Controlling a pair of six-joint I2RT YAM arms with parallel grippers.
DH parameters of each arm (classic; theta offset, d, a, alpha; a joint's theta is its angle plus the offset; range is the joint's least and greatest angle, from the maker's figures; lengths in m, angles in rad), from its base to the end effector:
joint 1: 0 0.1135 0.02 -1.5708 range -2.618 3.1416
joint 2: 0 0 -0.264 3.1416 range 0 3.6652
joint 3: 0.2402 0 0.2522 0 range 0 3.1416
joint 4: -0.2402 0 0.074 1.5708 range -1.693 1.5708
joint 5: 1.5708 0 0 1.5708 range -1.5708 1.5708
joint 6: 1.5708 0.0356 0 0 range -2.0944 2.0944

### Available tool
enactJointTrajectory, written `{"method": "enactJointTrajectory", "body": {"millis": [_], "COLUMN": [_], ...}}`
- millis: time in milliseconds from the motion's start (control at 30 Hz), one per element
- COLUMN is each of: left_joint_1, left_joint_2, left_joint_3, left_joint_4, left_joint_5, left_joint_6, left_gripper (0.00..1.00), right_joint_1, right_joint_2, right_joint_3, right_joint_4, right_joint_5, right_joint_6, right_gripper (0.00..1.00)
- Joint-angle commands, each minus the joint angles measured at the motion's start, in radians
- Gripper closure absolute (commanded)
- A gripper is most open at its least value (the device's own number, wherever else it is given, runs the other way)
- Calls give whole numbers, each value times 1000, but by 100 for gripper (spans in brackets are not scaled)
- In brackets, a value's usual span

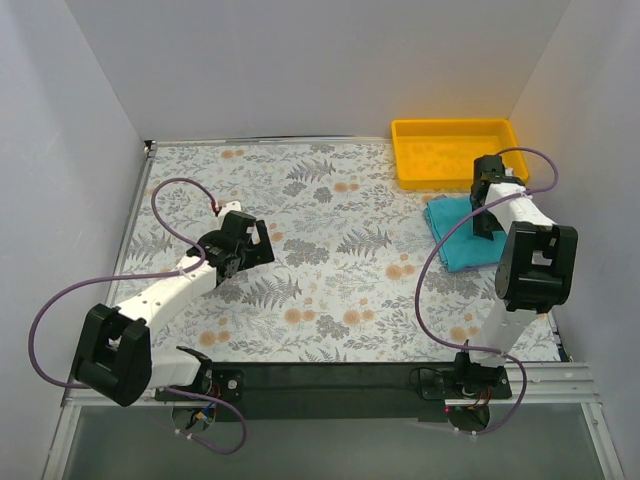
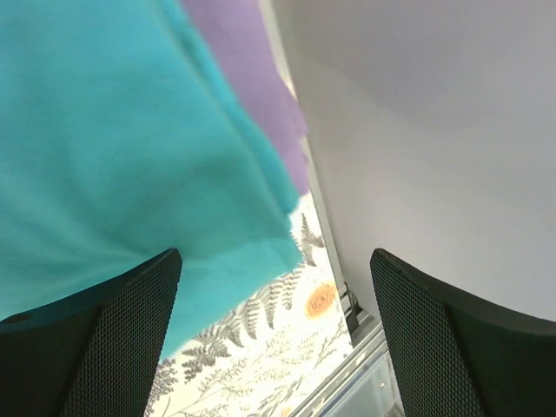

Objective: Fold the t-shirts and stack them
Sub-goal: Neatly place the folded tshirt to the corner

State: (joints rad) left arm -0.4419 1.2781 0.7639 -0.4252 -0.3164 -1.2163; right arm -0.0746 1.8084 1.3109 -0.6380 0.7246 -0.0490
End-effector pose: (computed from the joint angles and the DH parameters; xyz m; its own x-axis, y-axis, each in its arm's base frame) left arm 0.2310 -0.0970 0.2110 -0.4788 -0.7595 -0.4404 -0.6008 0.6492 -0.4664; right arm 0.3657 -0.0510 0.2146 -0.9195 0.0320 -0.3917 0.2899 0.7283 -0.6210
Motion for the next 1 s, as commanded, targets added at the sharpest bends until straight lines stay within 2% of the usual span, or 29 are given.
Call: {"method": "enactJointTrajectory", "body": {"millis": [0,167,300,533,600,733,800,867,967], "left_joint_1": [3,5,3,5,3,0,2,2,2], "left_joint_2": [-46,-78,-175,-354,-397,-506,-583,-702,-874], "left_joint_3": [14,58,127,293,325,373,365,330,223], "left_joint_4": [6,-69,-206,-371,-412,-527,-567,-516,-364], "left_joint_5": [-9,-4,-9,-99,-140,-301,-363,-383,-313], "left_joint_6": [3,-29,-72,-124,-149,-207,-213,-184,-100], "left_gripper": [2,2,2,2,2,2,2,2,2], "right_joint_1": [-46,-85,-114,-117,-114,-74,-65,-65,-65], "right_joint_2": [-86,-213,-354,-693,-819,-1013,-1138,-1257,-1395], "right_joint_3": [24,-2,-21,16,5,-7,-47,-76,-156], "right_joint_4": [-63,-72,-81,-184,-204,-268,-270,-267,-269], "right_joint_5": [33,-126,-270,-555,-574,-553,-536,-527,-516], "right_joint_6": [81,126,166,244,284,311,310,296,256], "right_gripper": [20,21,23,12,11,2,2,2,2]}}
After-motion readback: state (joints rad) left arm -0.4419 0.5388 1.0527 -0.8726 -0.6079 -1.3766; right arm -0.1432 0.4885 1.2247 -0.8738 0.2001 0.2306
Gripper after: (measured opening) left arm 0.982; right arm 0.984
